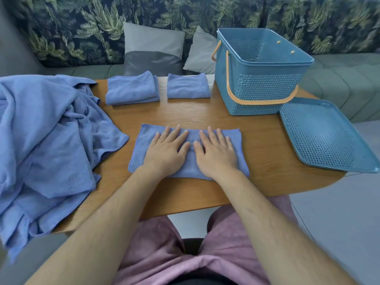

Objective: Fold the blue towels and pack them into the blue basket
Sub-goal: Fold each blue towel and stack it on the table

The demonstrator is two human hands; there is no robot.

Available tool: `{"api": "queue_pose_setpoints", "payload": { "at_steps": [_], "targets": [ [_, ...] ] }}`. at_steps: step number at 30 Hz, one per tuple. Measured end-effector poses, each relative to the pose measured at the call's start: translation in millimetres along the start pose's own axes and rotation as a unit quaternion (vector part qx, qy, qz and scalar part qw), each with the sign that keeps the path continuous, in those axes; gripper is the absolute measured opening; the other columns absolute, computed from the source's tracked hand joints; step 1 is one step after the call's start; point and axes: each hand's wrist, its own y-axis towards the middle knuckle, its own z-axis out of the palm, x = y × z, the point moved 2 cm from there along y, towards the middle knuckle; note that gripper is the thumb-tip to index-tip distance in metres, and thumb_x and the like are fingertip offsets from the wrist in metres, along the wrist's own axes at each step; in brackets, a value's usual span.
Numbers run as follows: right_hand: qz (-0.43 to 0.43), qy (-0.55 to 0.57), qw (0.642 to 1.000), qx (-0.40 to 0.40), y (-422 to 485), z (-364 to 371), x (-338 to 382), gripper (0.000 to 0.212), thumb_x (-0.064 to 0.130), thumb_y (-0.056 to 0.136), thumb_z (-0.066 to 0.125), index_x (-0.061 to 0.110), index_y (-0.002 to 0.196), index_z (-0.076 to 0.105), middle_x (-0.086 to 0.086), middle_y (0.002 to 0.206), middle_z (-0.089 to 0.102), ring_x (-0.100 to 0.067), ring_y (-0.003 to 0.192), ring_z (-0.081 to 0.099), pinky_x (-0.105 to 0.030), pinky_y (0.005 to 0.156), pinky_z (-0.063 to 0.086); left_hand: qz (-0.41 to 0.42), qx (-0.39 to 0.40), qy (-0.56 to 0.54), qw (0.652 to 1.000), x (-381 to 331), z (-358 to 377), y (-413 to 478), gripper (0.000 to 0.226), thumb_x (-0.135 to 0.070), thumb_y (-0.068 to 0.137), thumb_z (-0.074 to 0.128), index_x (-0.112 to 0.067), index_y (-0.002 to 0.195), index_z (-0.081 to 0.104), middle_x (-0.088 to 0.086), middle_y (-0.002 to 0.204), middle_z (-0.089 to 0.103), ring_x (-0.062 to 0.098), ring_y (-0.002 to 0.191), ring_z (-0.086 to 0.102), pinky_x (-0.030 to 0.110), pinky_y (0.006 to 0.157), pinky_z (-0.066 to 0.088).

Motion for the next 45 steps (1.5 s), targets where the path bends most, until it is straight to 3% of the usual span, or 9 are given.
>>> {"api": "queue_pose_setpoints", "payload": {
  "at_steps": [12,15,17,22,25,31,34,37,45],
  "targets": [
    [0.071,-0.031,0.997,0.011,-0.8,-13.8,-38.3,0.065,0.057,0.104,0.010,0.029,0.163,0.006,-0.001,0.170,-0.008,-0.022,0.156,-0.014,-0.047,0.125,-0.010,-0.079,0.000,0.050,0.996,61.7,-16.3,4.0,0.058,-0.053,0.105,0.016,-0.035,0.159,0.021,-0.008,0.169,0.009,0.019,0.156,-0.002,0.047,0.124,-0.006],
    [0.024,-0.052,0.993,-0.100,-17.3,-20.0,-10.3,0.056,0.049,0.104,0.031,0.025,0.154,0.039,-0.009,0.165,0.023,-0.035,0.151,0.017,-0.049,0.122,0.010,0.008,-0.052,0.058,0.997,39.3,-21.0,5.9,0.054,-0.050,0.106,0.023,-0.035,0.158,0.028,-0.006,0.168,0.013,0.020,0.156,0.001,0.046,0.124,-0.004],
    [-0.014,-0.023,0.988,-0.155,-32.2,-18.6,18.4,0.043,0.050,0.100,0.042,0.025,0.128,0.063,-0.006,0.139,0.051,-0.034,0.127,0.043,-0.047,0.103,0.030,0.089,-0.027,-0.015,0.996,24.8,-23.3,15.0,0.047,-0.043,0.108,0.032,-0.037,0.155,0.034,-0.008,0.167,0.014,0.019,0.156,0.004,0.046,0.124,0.000],
    [-0.014,-0.043,0.993,-0.106,-33.0,-3.5,38.5,0.038,0.047,0.099,0.043,0.027,0.128,0.058,-0.002,0.136,0.052,-0.030,0.126,0.045,-0.044,0.097,0.033,0.113,0.033,0.006,0.993,21.8,-8.9,23.7,0.047,-0.051,0.106,0.027,-0.041,0.149,0.043,-0.010,0.162,0.031,0.019,0.153,0.020,0.044,0.122,0.016],
    [-0.051,-0.061,0.993,-0.093,-14.1,-5.3,27.0,0.039,0.037,0.102,0.043,0.032,0.138,0.055,0.003,0.145,0.049,-0.026,0.131,0.042,-0.043,0.103,0.029,0.038,-0.057,0.098,0.993,20.6,-20.0,11.6,0.056,-0.062,0.097,0.028,-0.036,0.132,0.062,0.000,0.131,0.061,0.030,0.123,0.054,0.043,0.098,0.037],
    [-0.100,0.012,0.988,-0.118,-14.2,-23.9,22.9,0.039,0.025,0.098,0.050,0.031,0.135,0.062,0.006,0.154,0.045,-0.026,0.151,0.026,-0.046,0.123,0.012,-0.013,-0.182,0.195,0.964,8.4,-34.2,-26.3,0.044,-0.048,0.095,0.050,-0.014,0.074,0.068,0.011,0.082,0.058,0.033,0.078,0.057,0.038,0.067,0.034],
    [-0.116,0.019,0.992,-0.048,-24.4,-8.9,29.9,0.045,0.038,0.104,0.038,0.034,0.148,0.047,0.010,0.165,0.028,-0.023,0.156,0.011,-0.046,0.125,0.005,0.059,-0.150,0.074,0.984,10.6,-22.9,-28.2,0.043,-0.049,0.095,0.041,-0.021,0.110,0.071,0.003,0.122,0.062,0.029,0.113,0.059,0.042,0.088,0.044],
    [-0.112,0.020,0.993,-0.002,-22.5,4.3,23.4,0.052,0.045,0.107,0.027,0.037,0.159,0.025,0.015,0.169,0.011,-0.017,0.157,-0.001,-0.046,0.126,0.000,0.053,-0.007,-0.035,0.998,17.7,-6.3,-26.9,0.055,-0.049,0.106,0.028,-0.031,0.157,0.031,-0.012,0.166,0.020,0.009,0.154,0.013,0.042,0.124,0.013],
    [-0.161,0.103,0.981,0.017,-17.9,0.2,3.3,0.049,0.041,0.108,0.036,0.035,0.157,0.035,0.018,0.167,0.015,-0.007,0.156,-0.005,-0.038,0.126,0.000,-0.054,-0.016,0.001,0.998,1.4,2.9,-35.0,0.058,-0.046,0.107,0.024,-0.027,0.161,0.015,-0.011,0.168,0.005,0.011,0.155,-0.001,0.044,0.124,-0.002]
  ]
}}
